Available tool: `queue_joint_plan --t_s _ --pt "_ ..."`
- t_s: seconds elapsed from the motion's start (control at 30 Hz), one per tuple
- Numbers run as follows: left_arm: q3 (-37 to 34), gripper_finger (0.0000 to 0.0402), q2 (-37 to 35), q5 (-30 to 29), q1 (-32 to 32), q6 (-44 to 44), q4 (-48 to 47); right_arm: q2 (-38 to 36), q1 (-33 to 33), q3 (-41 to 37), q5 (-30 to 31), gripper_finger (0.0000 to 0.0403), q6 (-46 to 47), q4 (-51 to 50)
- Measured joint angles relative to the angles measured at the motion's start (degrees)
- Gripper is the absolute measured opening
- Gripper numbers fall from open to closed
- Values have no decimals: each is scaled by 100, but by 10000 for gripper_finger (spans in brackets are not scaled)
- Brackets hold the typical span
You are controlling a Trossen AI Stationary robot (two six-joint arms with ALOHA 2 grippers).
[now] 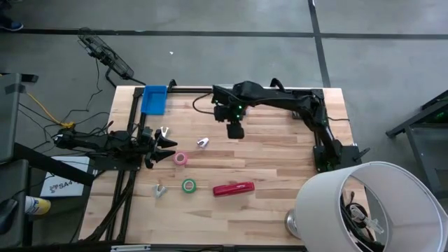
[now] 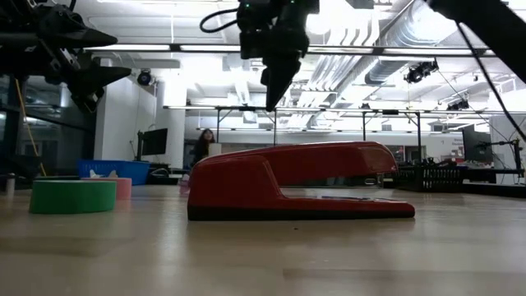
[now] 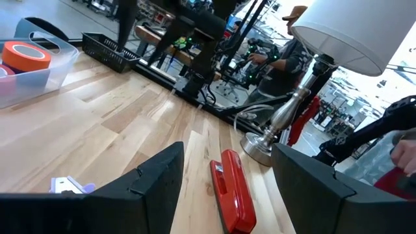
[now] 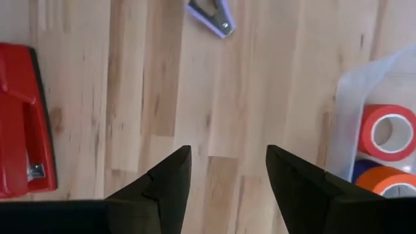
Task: Pick and place Stapler, Stapler remover, tape
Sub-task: Put the red stapler into the blue bin
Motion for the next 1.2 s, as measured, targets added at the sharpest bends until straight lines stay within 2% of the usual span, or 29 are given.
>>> queue_joint_plan --t_s 0.33,0.53,0.8,1.2 --pt "-2 229 0 0 0 0 0 -1370 305 -2745 171 191 36 1723" --pt "-2 229 0 0 0 -2 -13 -2128 469 -3814 476 198 43 2487" --pt "-1 229 0 -1 0 -2 -48 -2696 588 -4434 449 216 396 2941" --pt "-2 229 0 0 0 0 -169 -2747 1132 -4524 571 255 1216 3264"
